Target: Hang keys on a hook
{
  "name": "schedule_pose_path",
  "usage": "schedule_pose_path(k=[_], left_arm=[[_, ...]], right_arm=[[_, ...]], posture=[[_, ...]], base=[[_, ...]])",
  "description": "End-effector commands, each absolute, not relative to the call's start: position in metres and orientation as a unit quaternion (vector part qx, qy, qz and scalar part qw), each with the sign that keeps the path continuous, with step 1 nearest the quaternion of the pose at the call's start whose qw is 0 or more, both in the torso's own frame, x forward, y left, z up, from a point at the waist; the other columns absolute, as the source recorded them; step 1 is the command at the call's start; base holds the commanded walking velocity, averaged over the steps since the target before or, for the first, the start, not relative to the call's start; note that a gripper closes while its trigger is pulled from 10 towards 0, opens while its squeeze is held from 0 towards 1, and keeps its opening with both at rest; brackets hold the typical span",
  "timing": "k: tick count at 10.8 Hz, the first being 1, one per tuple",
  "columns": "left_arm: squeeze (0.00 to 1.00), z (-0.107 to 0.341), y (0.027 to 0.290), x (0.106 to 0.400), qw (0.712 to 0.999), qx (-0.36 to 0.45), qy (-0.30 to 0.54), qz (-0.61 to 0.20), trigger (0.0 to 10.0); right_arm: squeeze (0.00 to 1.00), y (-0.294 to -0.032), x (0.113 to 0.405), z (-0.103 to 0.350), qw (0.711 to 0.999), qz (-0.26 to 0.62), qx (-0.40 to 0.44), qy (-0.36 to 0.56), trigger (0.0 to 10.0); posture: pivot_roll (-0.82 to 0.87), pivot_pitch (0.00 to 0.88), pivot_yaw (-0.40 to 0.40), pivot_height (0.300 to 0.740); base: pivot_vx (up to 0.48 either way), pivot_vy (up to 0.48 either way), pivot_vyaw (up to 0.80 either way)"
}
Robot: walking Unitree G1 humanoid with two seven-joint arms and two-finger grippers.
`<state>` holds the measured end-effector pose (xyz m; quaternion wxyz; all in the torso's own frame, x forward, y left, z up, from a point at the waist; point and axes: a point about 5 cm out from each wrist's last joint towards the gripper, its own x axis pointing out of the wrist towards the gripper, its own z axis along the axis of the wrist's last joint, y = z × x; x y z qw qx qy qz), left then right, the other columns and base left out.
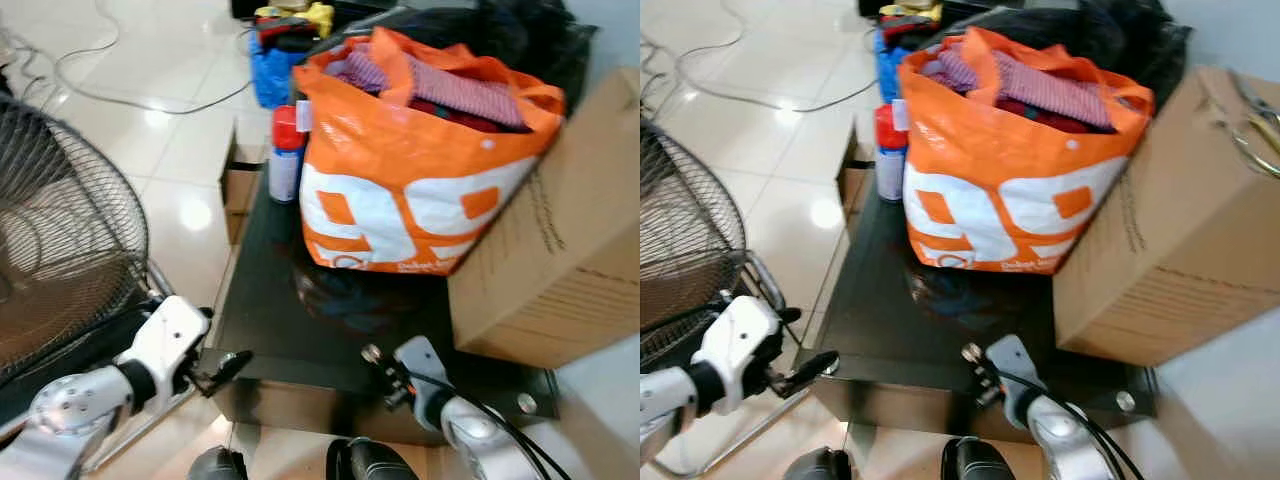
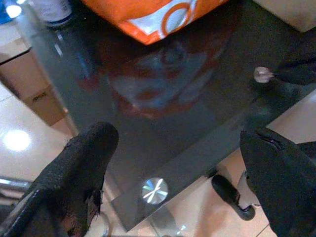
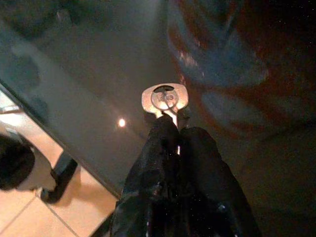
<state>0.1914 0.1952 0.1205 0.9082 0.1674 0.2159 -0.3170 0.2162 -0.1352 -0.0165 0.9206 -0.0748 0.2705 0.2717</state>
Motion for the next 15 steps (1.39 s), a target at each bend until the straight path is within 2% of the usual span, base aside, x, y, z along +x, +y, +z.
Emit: schedule_pose_path(k=[1,4,6,7,8,10,12,15], left_arm=[[0.01,0.117,0.193,0.191,0.907,0.167,0.217,-0.321,10.0],[0.01,0.117,0.190,0.191,0.907,0.165,0.212,-0.324,10.0],[0.01,0.117,0.189,0.190,0.908,0.164,0.211,-0.323,10.0],[0.01,0.117,0.188,0.191,0.908,0.163,0.210,-0.322,10.0],[0.01,0.117,0.188,0.191,0.909,0.162,0.210,-0.322,10.0],[0.01,0.118,0.188,0.191,0.909,0.162,0.210,-0.321,10.0],[0.01,0.118,0.187,0.192,0.909,0.162,0.208,-0.322,10.0],[0.01,0.118,0.186,0.193,0.909,0.161,0.208,-0.324,10.0]], right_arm=[[0.00,-0.135,0.218,-0.012,0.924,0.267,-0.063,0.266,0.0],[0.00,-0.122,0.232,0.001,0.937,0.261,-0.007,0.231,0.0],[0.00,-0.121,0.232,0.002,0.935,0.264,-0.005,0.235,0.0],[0.00,-0.120,0.235,0.004,0.938,0.254,0.027,0.235,0.0],[0.00,-0.119,0.238,0.008,0.936,0.227,0.117,0.240,0.0],[0.00,-0.118,0.242,0.022,0.914,0.199,0.264,0.236,0.0],[0.00,-0.120,0.248,0.032,0.889,0.176,0.361,0.221,0.0],[0.00,-0.123,0.249,0.041,0.867,0.161,0.421,0.212,0.0]], posture=[[-0.05,0.062,-0.088,0.732],[-0.05,0.067,-0.094,0.732],[-0.05,0.067,-0.100,0.732],[-0.04,0.066,-0.102,0.732],[-0.04,0.065,-0.102,0.732],[-0.04,0.066,-0.099,0.732],[-0.04,0.069,-0.097,0.732],[-0.04,0.066,-0.094,0.732]], base=[[0.000,0.000,0.00],[0.000,0.000,0.00],[0.000,0.000,0.00],[0.000,0.000,0.00],[0.000,0.000,0.00],[0.000,0.000,0.00],[0.000,0.000,0.00],[0.000,0.000,0.00]])
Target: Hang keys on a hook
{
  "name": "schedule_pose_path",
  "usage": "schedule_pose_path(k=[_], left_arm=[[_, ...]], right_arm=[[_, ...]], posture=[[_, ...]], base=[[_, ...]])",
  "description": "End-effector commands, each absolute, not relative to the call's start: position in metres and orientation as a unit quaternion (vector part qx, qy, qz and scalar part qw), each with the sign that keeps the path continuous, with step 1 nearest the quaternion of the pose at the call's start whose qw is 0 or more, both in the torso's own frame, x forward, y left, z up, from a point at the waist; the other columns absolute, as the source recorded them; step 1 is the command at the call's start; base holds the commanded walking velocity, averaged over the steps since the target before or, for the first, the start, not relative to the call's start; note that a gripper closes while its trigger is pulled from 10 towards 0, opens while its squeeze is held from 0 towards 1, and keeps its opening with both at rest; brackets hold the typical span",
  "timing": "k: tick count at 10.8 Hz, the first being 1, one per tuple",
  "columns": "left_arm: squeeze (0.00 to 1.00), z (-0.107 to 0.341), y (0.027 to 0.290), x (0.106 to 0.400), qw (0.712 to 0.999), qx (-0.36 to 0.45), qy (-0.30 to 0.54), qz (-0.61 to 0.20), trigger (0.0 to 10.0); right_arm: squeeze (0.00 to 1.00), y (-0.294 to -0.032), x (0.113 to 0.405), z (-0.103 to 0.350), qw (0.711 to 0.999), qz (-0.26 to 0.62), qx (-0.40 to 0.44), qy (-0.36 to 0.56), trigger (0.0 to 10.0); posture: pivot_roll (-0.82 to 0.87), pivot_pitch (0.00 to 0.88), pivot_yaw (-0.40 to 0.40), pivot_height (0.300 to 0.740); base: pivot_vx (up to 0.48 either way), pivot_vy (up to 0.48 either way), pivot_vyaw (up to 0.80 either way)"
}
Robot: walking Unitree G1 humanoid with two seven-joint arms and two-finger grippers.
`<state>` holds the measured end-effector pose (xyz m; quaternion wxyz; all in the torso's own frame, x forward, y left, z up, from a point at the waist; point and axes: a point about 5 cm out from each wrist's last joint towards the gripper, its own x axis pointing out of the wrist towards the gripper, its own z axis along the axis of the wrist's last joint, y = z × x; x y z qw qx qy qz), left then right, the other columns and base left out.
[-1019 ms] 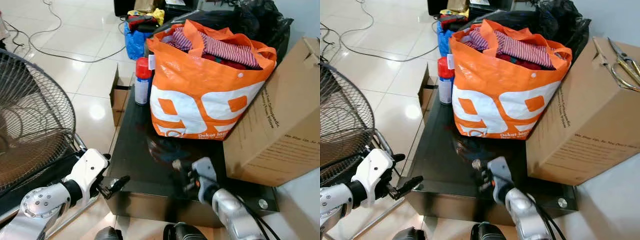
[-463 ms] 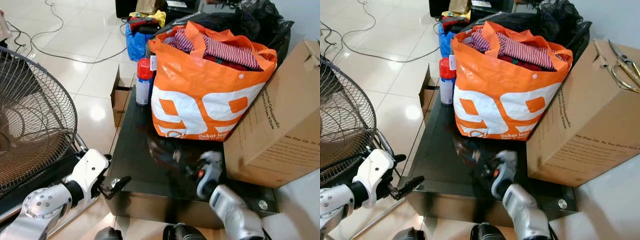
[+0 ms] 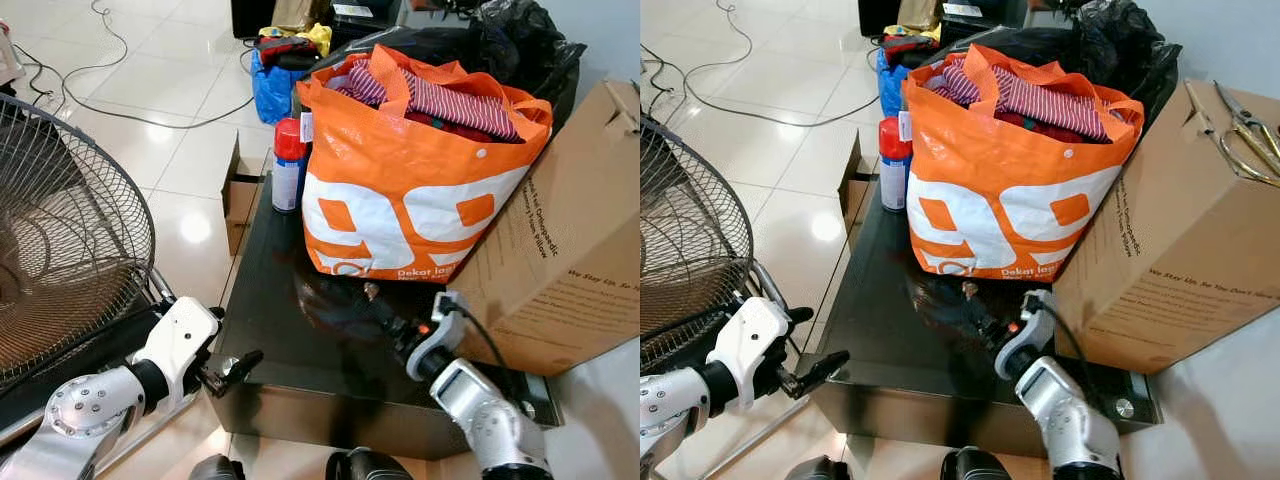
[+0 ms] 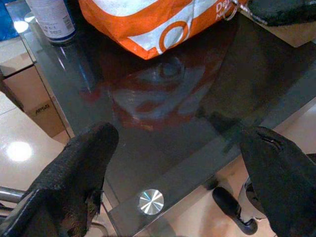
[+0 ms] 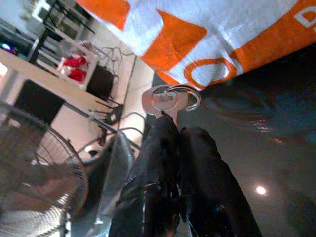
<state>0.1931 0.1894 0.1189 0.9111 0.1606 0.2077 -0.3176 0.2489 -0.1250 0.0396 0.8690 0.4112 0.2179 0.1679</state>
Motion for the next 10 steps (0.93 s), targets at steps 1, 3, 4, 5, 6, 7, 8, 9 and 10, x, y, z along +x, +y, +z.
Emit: schedule_pose_path(k=[1,3,4,5,6,7,8,9,10], left_arm=[[0.01,0.119,0.186,0.193,0.909,0.159,0.207,-0.324,10.0],[0.01,0.119,0.186,0.193,0.909,0.157,0.208,-0.325,10.0],[0.01,0.119,0.185,0.192,0.909,0.157,0.209,-0.326,10.0],[0.01,0.119,0.185,0.192,0.908,0.157,0.209,-0.328,10.0],[0.01,0.118,0.185,0.194,0.908,0.157,0.208,-0.329,10.0],[0.00,0.119,0.186,0.197,0.910,0.157,0.204,-0.327,10.0],[0.01,0.119,0.185,0.200,0.912,0.154,0.199,-0.325,10.0],[0.00,0.121,0.182,0.203,0.915,0.147,0.189,-0.324,10.0],[0.00,0.121,0.178,0.207,0.918,0.145,0.179,-0.323,10.0]], right_arm=[[0.00,-0.124,0.250,0.045,0.857,0.156,0.447,0.203,0.0],[0.00,-0.126,0.251,0.053,0.833,0.146,0.501,0.182,0.0],[0.00,-0.128,0.251,0.055,0.827,0.142,0.515,0.178,0.0],[0.00,-0.129,0.251,0.056,0.824,0.138,0.521,0.174,0.0],[0.00,-0.134,0.250,0.060,0.822,0.130,0.528,0.167,0.0],[0.00,-0.138,0.247,0.066,0.821,0.130,0.532,0.160,0.0],[0.00,-0.140,0.245,0.071,0.823,0.133,0.530,0.155,0.0],[0.00,-0.145,0.241,0.080,0.835,0.141,0.511,0.146,0.0],[0.00,-0.149,0.238,0.088,0.856,0.147,0.476,0.138,0.0]], posture=[[-0.04,0.070,-0.093,0.732],[-0.04,0.077,-0.088,0.732],[-0.04,0.079,-0.086,0.732],[-0.04,0.073,-0.084,0.732],[-0.03,0.051,-0.084,0.732],[-0.03,0.032,-0.082,0.732],[-0.03,0.014,-0.079,0.732],[-0.03,0.000,-0.070,0.732],[-0.04,0.000,-0.056,0.732]], base=[[0.000,0.000,0.00],[0.000,0.000,0.00],[0.000,0.000,0.00],[0.000,0.000,0.00],[0.000,0.000,0.00],[0.000,0.000,0.00],[0.000,0.000,0.00],[0.000,0.000,0.00],[0.000,0.000,0.00]])
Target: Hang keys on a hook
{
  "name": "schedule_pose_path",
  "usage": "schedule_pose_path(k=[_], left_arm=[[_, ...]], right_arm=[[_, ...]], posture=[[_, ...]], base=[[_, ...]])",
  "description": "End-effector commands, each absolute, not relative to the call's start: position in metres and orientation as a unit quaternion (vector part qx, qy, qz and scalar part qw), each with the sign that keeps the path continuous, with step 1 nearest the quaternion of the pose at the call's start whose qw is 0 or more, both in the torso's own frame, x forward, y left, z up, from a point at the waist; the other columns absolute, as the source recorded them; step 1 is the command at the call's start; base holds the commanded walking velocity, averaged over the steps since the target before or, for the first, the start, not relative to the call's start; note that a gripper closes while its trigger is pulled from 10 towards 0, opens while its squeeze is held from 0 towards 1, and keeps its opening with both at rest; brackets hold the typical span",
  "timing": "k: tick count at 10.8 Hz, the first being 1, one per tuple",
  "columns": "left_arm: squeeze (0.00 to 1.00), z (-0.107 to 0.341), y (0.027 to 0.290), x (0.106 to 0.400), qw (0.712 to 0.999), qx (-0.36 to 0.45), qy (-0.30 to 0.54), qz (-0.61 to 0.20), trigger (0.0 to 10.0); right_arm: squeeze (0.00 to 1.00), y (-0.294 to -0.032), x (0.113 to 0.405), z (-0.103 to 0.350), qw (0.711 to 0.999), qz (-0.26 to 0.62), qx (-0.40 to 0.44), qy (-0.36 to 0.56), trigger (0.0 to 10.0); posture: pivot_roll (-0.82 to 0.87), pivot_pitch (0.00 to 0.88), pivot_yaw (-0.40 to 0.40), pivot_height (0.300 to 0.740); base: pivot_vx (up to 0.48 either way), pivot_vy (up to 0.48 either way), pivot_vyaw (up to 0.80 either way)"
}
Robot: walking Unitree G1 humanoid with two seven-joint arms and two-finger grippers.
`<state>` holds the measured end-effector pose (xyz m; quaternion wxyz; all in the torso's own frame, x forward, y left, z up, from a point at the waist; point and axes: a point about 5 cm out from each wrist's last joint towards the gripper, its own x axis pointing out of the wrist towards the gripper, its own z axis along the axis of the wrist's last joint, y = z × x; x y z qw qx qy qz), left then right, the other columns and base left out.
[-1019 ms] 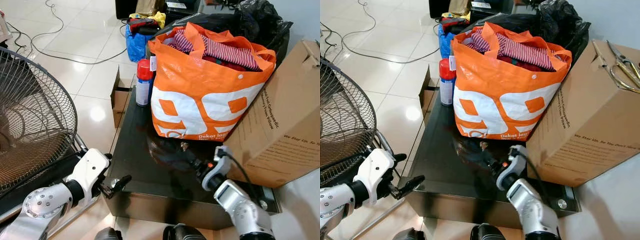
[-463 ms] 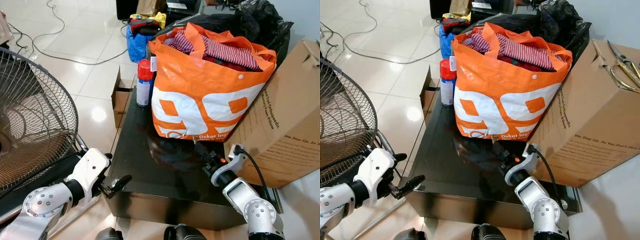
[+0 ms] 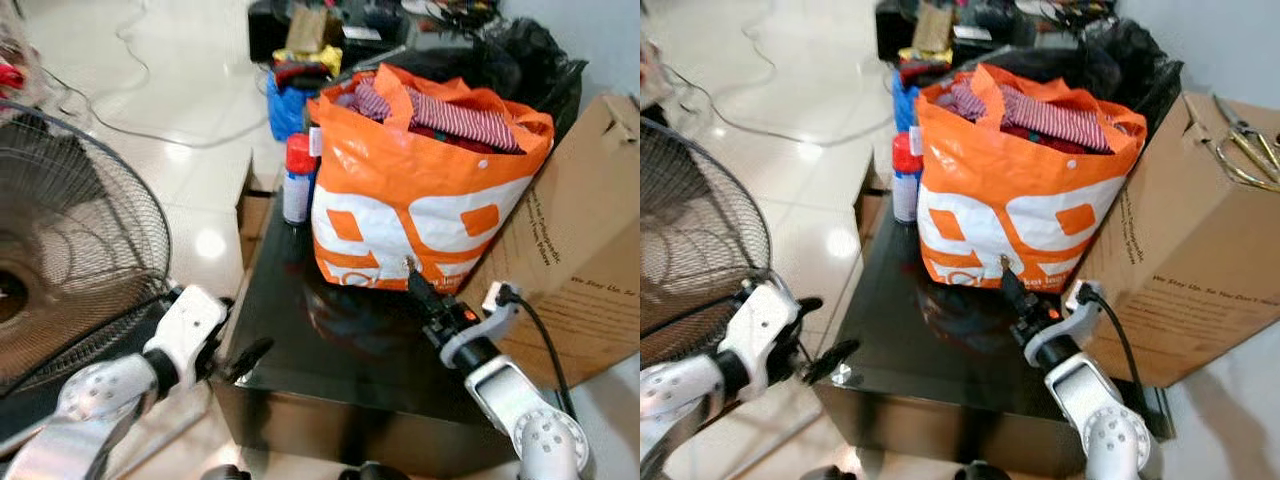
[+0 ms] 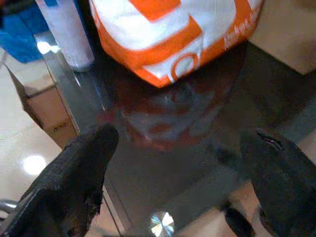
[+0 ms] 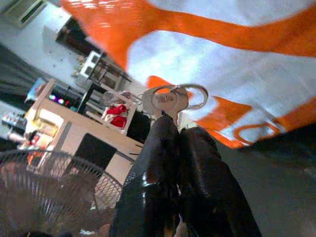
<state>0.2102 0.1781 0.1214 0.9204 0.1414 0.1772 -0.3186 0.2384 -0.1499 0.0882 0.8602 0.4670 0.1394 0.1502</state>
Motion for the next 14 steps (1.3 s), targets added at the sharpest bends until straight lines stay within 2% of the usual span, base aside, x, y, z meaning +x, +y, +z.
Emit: schedule_pose_path(k=[1,3,6,7,8,10,14], left_arm=[[0.00,0.123,0.174,0.218,0.927,0.140,0.159,-0.310,10.0],[0.00,0.135,0.163,0.243,0.953,0.114,0.091,-0.266,10.0],[0.00,0.143,0.159,0.264,0.966,0.133,0.058,-0.216,10.0],[0.00,0.143,0.160,0.266,0.968,0.128,0.057,-0.209,10.0],[0.00,0.141,0.161,0.267,0.971,0.127,0.057,-0.196,10.0],[0.00,0.144,0.158,0.272,0.972,0.130,0.046,-0.188,10.0],[0.00,0.145,0.152,0.279,0.974,0.128,0.036,-0.183,10.0]], right_arm=[[0.00,-0.153,0.237,0.097,0.880,0.144,0.436,0.124,0.0],[0.00,-0.165,0.225,0.124,0.924,0.111,0.359,0.075,0.0],[0.00,-0.161,0.228,0.142,0.956,0.103,0.271,0.036,0.0],[0.00,-0.162,0.232,0.142,0.961,0.089,0.262,0.030,7.4],[0.00,-0.164,0.237,0.141,0.972,0.072,0.224,0.032,10.0],[0.00,-0.160,0.244,0.145,0.986,0.063,0.151,0.025,10.0],[0.00,-0.164,0.249,0.146,0.992,0.041,0.122,0.014,10.0]], posture=[[-0.05,0.000,-0.037,0.732],[-0.08,0.000,-0.005,0.732],[-0.10,0.000,0.002,0.732],[-0.09,0.000,0.003,0.732],[-0.09,0.000,0.003,0.732],[-0.10,0.000,-0.002,0.732],[-0.11,0.000,-0.011,0.732]], base=[[0.000,0.000,0.00],[0.000,0.000,0.00],[0.000,0.000,0.00],[0.000,0.000,0.00],[0.000,0.000,0.00],[0.000,0.000,0.00],[0.000,0.000,0.00]])
